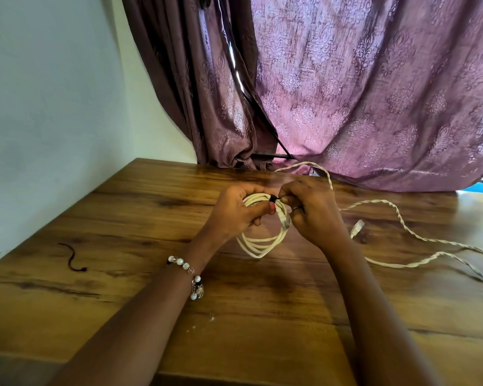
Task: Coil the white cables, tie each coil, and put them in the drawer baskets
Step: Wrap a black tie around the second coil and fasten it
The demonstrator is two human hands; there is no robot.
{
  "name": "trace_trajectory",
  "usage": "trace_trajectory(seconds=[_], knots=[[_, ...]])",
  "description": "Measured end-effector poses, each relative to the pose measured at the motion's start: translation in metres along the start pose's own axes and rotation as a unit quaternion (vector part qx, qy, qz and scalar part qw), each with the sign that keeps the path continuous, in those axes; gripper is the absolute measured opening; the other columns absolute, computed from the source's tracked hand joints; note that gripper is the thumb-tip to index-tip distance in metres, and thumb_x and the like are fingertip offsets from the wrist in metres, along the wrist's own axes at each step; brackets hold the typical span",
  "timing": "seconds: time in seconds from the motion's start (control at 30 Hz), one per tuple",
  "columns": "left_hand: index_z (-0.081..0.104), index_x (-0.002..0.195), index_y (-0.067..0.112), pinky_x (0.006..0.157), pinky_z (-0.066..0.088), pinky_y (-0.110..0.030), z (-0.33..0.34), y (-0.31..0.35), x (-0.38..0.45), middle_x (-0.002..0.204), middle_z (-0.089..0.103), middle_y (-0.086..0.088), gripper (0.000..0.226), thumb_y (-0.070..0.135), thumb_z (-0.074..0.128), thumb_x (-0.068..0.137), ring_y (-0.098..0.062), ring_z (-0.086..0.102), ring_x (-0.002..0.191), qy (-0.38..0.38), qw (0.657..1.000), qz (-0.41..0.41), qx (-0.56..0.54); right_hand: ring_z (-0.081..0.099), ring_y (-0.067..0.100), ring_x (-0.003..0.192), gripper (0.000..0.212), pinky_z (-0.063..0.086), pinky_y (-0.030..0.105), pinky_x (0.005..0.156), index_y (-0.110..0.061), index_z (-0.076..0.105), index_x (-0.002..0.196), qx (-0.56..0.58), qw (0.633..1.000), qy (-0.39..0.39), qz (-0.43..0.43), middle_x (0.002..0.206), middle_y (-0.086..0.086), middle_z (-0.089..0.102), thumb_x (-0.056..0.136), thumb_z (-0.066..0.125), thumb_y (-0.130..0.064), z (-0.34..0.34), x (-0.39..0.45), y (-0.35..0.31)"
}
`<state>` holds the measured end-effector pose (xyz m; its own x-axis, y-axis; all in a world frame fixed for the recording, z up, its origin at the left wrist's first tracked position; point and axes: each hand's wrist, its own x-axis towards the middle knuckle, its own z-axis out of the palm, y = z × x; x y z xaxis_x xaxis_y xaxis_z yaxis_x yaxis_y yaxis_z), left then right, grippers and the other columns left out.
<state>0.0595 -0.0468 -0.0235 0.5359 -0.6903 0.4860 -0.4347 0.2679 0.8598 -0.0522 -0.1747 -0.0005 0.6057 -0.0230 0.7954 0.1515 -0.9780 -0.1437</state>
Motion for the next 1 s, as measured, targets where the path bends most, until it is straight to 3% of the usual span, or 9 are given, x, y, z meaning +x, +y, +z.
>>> trace_trajectory(seconds=[0.1, 0.4, 0.6, 1.0], knots=[[0.071, 0.092, 0.016, 0.047, 0.042, -0.030, 0.0000, 0.0003, -0.0001, 0.057, 0.064, 0.002, 0.016, 0.004, 0.072, 0.081, -0.014, 0.048, 0.043, -0.002, 1.000, 0.004, -0.002, 0.044, 0.011, 0.074, 0.028, 0.027, 0.014, 0.067, 0.002, 0.066, 0.081, 0.004, 1.000, -0.003, 0.001, 0.078, 0.011, 0.061, 0.075, 0.042, -0.012, -0.0014, -0.0001, -0.0019], [0.067, 0.095, 0.016, 0.038, 0.036, -0.022, 0.0010, 0.0058, -0.0026, 0.048, 0.060, 0.006, 0.016, 0.003, 0.066, 0.085, -0.006, 0.045, 0.038, -0.005, 1.000, -0.011, -0.023, 0.045, 0.009, 0.075, 0.030, 0.030, 0.003, 0.068, 0.002, 0.065, 0.085, 0.002, 1.000, -0.001, 0.010, 0.084, 0.011, 0.062, 0.074, 0.042, -0.014, -0.0053, -0.0010, -0.0024], [0.067, 0.093, 0.016, 0.038, 0.037, -0.022, 0.0013, 0.0060, -0.0025, 0.048, 0.060, 0.007, 0.016, 0.002, 0.065, 0.086, -0.005, 0.046, 0.037, -0.008, 1.000, -0.007, -0.012, 0.046, 0.013, 0.076, 0.031, 0.037, 0.024, 0.062, 0.002, 0.066, 0.085, -0.008, 1.000, -0.006, -0.001, 0.083, 0.014, 0.061, 0.075, 0.041, -0.015, -0.0032, -0.0013, -0.0020], [0.068, 0.096, 0.008, 0.038, 0.036, -0.022, 0.0004, 0.0051, -0.0023, 0.048, 0.059, 0.007, 0.011, 0.005, 0.067, 0.086, -0.007, 0.046, 0.037, -0.012, 1.000, -0.016, 0.014, 0.045, 0.016, 0.074, 0.035, 0.034, 0.025, 0.062, 0.002, 0.066, 0.083, -0.021, 0.999, -0.021, -0.013, 0.081, 0.014, 0.059, 0.072, 0.037, -0.014, -0.0013, -0.0007, -0.0025]])
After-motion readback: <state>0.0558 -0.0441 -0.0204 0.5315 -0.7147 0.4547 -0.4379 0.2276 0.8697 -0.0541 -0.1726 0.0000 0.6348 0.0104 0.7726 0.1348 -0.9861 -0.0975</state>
